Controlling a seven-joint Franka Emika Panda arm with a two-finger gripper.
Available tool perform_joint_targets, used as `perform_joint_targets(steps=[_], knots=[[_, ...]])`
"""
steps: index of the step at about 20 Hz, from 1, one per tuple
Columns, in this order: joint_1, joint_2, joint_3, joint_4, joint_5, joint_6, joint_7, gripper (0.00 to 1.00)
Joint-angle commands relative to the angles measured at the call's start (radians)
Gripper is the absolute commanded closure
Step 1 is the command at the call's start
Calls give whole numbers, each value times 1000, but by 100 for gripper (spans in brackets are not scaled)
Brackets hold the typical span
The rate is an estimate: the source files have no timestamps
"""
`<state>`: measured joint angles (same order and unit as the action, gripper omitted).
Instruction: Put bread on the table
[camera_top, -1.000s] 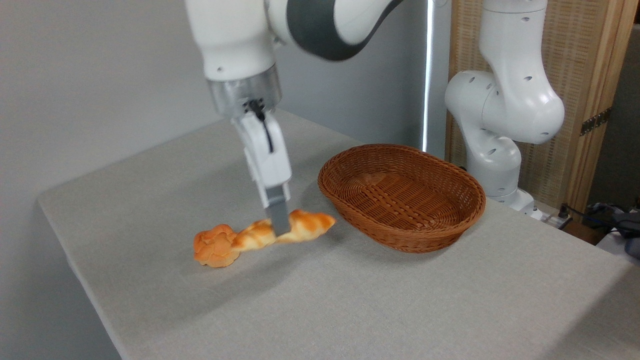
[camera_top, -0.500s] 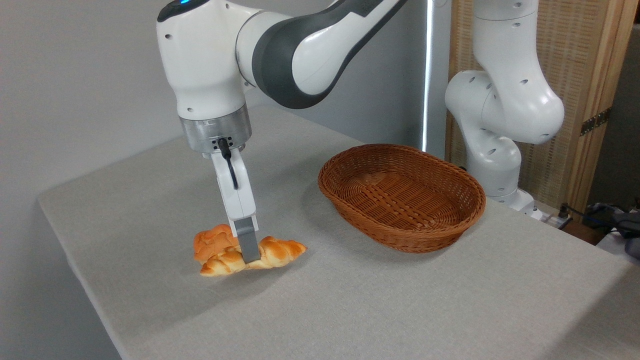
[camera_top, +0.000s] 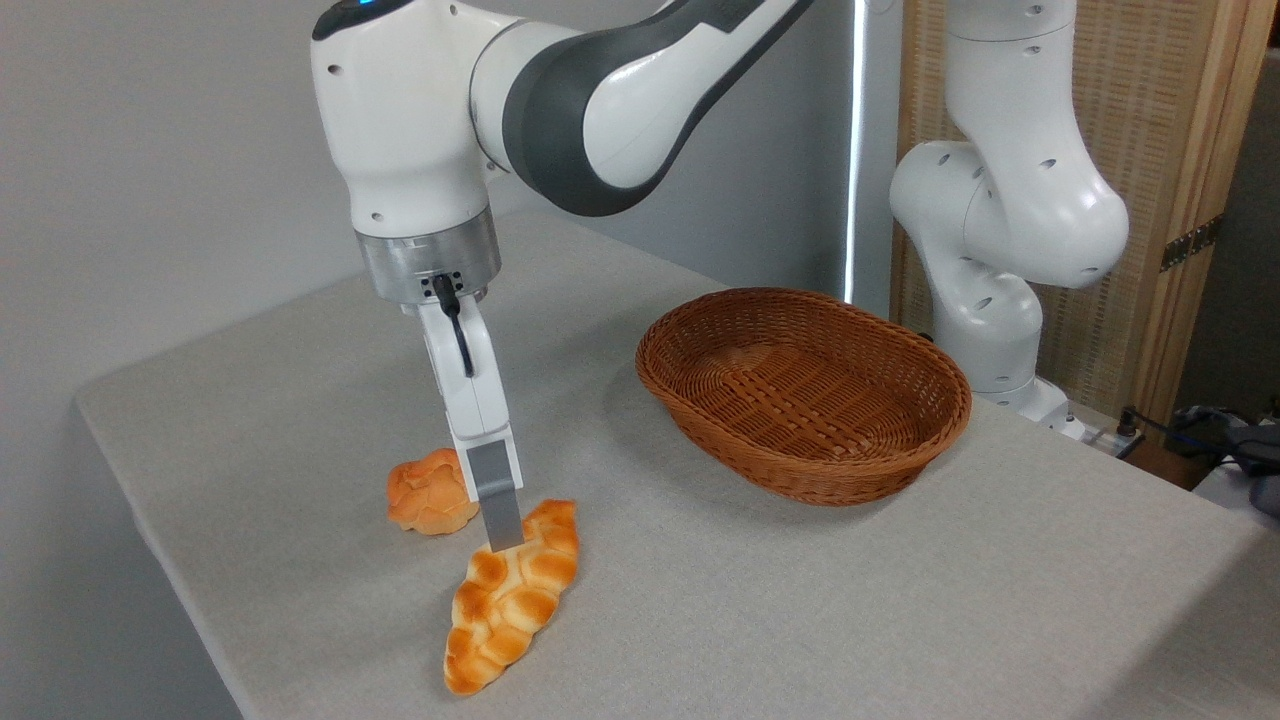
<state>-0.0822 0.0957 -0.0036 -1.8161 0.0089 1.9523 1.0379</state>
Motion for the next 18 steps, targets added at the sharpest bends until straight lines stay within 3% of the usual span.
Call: perform_joint_targets(steps=[1,4,8,9,11,12,14,17,18], knots=[[2,-5,8,53,-12,-6,-70,0],[5,-25,7,96,-10,-93,-145,0],[15,-47,5,217,-17,-327,-261,0],[39,-51,-9,227,-33,-358,-307,0],[79,-79,-47,227,-124,-365,-416,0],[93,-86,-56,227,-132,-365,-455,0],[93,-103,-62,227,-109,-365,-464,0],[96,-117,-107,225,6,-369,-464,0],[96,-116,-110,224,19,-369,-472,0]])
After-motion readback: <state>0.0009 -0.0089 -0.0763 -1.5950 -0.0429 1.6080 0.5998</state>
